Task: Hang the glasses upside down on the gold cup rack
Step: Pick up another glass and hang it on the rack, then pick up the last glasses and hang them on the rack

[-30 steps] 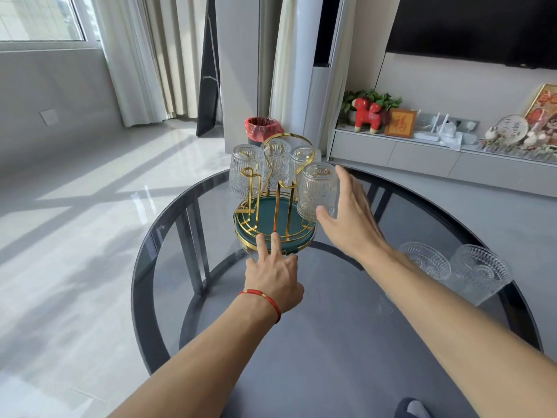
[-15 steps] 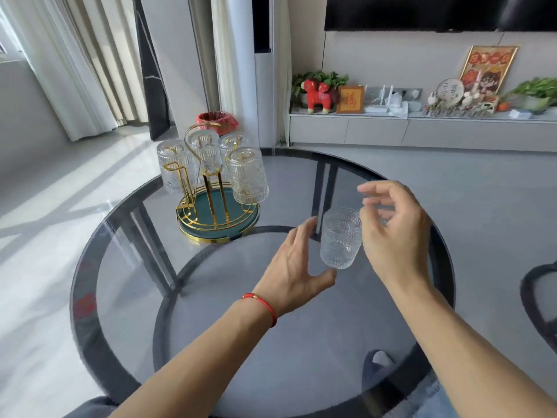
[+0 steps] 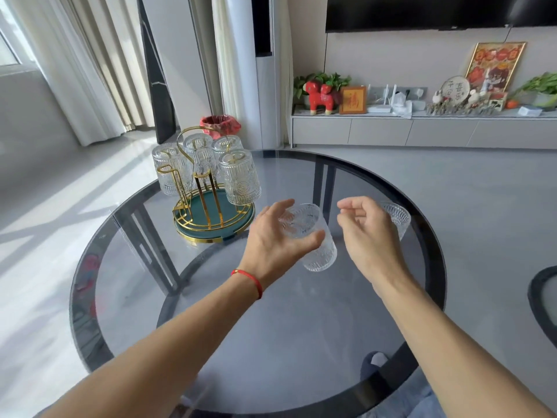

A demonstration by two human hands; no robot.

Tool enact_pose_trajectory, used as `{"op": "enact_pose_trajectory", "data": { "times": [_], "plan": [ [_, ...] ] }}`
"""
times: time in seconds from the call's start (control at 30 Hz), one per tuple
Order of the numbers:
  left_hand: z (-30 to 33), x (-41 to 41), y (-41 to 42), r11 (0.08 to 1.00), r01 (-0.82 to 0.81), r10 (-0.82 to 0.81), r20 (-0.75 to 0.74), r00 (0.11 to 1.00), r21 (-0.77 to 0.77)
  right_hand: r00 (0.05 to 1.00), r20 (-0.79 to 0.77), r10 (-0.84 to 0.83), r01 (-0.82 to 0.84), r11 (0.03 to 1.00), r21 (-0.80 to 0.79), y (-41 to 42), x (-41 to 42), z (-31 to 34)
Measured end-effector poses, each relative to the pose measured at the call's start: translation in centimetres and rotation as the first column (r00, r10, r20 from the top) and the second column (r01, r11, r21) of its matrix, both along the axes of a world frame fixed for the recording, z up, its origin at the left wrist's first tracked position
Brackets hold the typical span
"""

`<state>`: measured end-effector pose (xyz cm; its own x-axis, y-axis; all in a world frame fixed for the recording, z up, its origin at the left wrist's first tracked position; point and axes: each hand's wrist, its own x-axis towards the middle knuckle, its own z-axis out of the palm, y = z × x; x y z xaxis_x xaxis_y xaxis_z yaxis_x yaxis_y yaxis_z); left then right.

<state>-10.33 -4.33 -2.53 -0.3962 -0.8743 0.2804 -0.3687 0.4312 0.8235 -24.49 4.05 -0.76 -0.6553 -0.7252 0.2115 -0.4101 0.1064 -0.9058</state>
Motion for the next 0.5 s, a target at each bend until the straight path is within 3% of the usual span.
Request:
{"op": "enact_pose_trajectory", "data": {
  "times": [0.07,0.13,0.23,0.3,0.37,0.47,0.5],
  "plan": [
    [0.6,2.5,-0.5,0.994,0.035,-0.021,-0.134,0.991,0.104,0.991,0.096,0.093,-0.106,0.985,0.137,-0.2,1.1,-0.2],
    [0.7,4.5,-0.9,0.976,0.093,-0.04,-0.26,0.965,0.195,0.925,0.336,0.176,-0.258,0.941,0.217,-0.3,2.5,-0.4],
    [0.0,6.5,-1.7,0.943,0.155,-0.036,-0.373,0.927,0.295,0.576,0.77,0.275,-0.434,0.901,0.004,-0.7,4.6,-0.6],
    [-0.5,7.6,-2.6,0.903,0.228,-0.056,-0.425,0.903,0.365,0.473,0.816,0.331,-0.421,0.899,-0.121,-1.1,5.5,-1.0],
    [-1.0,9.1,-3.8,0.92,0.234,-0.128,-0.322,0.938,0.315,0.539,0.759,0.365,-0.369,0.912,-0.177,-1.8,6.2,-1.2],
    [-2.1,11.7,-5.5,0.974,0.196,-0.192,-0.042,0.98,0.113,0.767,0.562,0.309,-0.256,0.951,-0.174,-3.2,6.6,-0.5],
    [-2.9,12.4,-6.1,0.981,0.191,-0.194,0.114,0.974,0.034,0.821,0.486,0.301,-0.245,0.953,-0.177,-3.8,6.7,0.0]
  ]
}}
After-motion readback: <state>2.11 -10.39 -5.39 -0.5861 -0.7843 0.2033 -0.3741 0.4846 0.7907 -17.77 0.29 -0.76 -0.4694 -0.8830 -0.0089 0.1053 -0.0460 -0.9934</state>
